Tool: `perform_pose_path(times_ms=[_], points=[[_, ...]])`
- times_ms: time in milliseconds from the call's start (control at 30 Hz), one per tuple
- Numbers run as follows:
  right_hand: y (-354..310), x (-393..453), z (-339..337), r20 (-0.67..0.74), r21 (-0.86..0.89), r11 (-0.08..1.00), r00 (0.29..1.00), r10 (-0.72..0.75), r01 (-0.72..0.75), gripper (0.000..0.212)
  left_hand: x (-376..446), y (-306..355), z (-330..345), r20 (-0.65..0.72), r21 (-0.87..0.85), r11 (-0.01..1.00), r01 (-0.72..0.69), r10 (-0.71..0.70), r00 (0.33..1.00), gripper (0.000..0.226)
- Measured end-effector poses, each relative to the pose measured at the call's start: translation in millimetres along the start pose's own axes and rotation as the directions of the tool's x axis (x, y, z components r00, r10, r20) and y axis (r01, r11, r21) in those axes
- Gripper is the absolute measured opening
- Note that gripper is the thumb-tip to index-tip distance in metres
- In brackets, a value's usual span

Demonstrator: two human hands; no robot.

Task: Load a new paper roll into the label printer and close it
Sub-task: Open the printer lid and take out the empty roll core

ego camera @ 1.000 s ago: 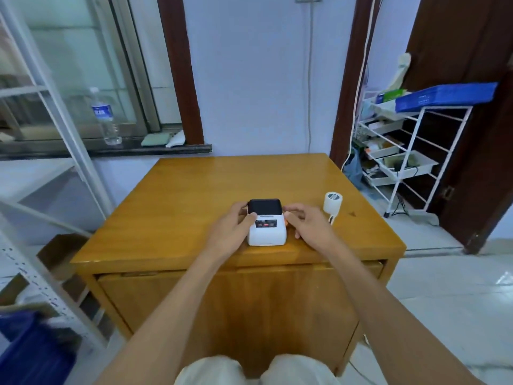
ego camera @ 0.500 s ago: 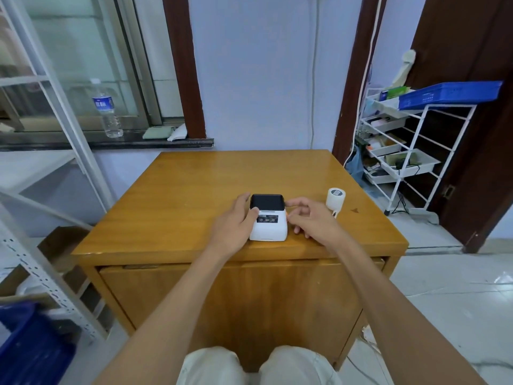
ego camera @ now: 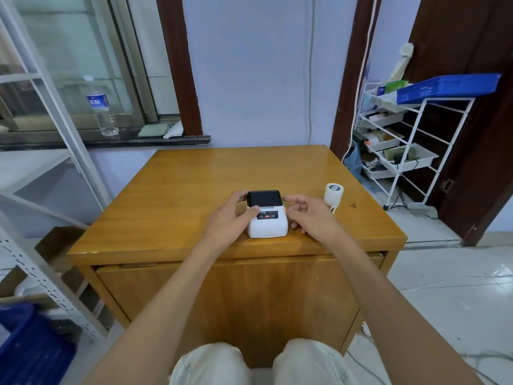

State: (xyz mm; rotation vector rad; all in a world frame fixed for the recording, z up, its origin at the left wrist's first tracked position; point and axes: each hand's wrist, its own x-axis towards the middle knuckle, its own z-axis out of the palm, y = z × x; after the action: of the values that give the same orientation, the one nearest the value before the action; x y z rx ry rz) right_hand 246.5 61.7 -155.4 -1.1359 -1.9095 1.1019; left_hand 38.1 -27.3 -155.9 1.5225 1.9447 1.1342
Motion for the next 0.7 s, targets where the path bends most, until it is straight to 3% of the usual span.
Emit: perform_pose_path(times_ms=[233,700], points=[[-2,0,0,0.026,-0.035,0.999,1.000,0.000,0.001,0.037,2,-3,3,-0.015,0.018,1.000,-0.013,0.013,1.000,0.054],[4,2,3,0.056,-0.084,0.994,0.996,-0.063,0.067,0.011,10,-12,1,-0.014,-0.076,0.997,-0.022,0.021,1.000,0.054]])
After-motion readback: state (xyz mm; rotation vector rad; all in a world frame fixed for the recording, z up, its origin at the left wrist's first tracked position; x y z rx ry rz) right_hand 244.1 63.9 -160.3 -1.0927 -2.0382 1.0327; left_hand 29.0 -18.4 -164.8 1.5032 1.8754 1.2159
